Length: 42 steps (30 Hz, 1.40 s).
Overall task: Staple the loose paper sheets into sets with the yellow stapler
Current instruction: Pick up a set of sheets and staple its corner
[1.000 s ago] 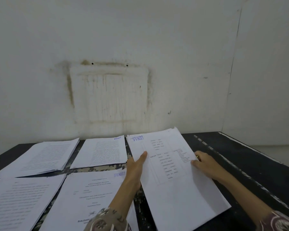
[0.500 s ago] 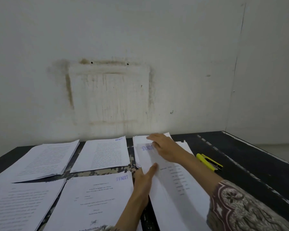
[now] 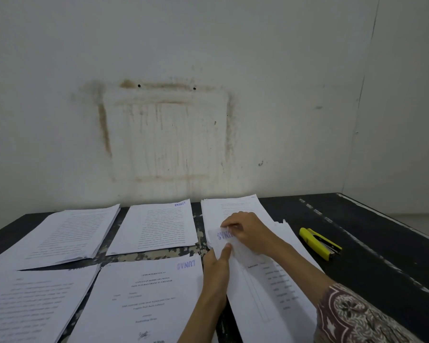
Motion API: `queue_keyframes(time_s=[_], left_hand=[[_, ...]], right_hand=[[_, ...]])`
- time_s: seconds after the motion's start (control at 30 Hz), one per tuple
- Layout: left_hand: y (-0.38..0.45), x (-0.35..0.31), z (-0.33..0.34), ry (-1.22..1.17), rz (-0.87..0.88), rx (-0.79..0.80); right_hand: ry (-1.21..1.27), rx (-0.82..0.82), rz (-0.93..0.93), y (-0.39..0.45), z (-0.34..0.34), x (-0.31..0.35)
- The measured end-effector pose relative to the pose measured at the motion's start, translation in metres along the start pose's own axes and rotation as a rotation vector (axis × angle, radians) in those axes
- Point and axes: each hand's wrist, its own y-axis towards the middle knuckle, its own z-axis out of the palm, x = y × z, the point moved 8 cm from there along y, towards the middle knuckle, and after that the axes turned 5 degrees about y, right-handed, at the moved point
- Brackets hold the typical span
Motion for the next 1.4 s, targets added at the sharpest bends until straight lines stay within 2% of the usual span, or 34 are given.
queue_keyframes(time_s=[0.2,0.53,0.67,0.83,0.9,1.0,1.13,1.23,1.4], left_hand=[[0.000,0.002,-0.001,0.081,0.020,-0.021],[-0.001,0.008,0.004,0.169,0.028,-0.014],[0.001,0.013,0.003,0.182,0.044,-0.005],[0.004,0.020,0.003,0.203,0.022,0.002],[0.006,0.021,0.004,0.226,0.036,0.006],[0.007,0.021,0.005,0.240,0.052,0.001],[0.007,0.023,0.005,0.238,0.041,-0.012],[0.007,0.022,0.005,0.235,0.041,-0.012],[0.007,0.020,0.006,0.202,0.052,0.007]], right_hand=[[0.039,0.016,0.013,-0.001,0.003,-0.007],[0.100,-0.120,0.030,-0.019,-0.014,-0.030],[0.033,-0.293,0.184,-0.043,-0.051,-0.073],[-0.205,-0.461,0.482,-0.080,-0.089,-0.137],[-0.296,-0.441,0.591,-0.093,-0.090,-0.152],[-0.434,-0.307,0.702,-0.102,-0.081,-0.168],[-0.500,-0.279,0.674,-0.102,-0.080,-0.167],[-0.381,-0.322,0.672,-0.103,-0.084,-0.162],[0.486,-0.609,0.746,-0.104,-0.094,-0.152]])
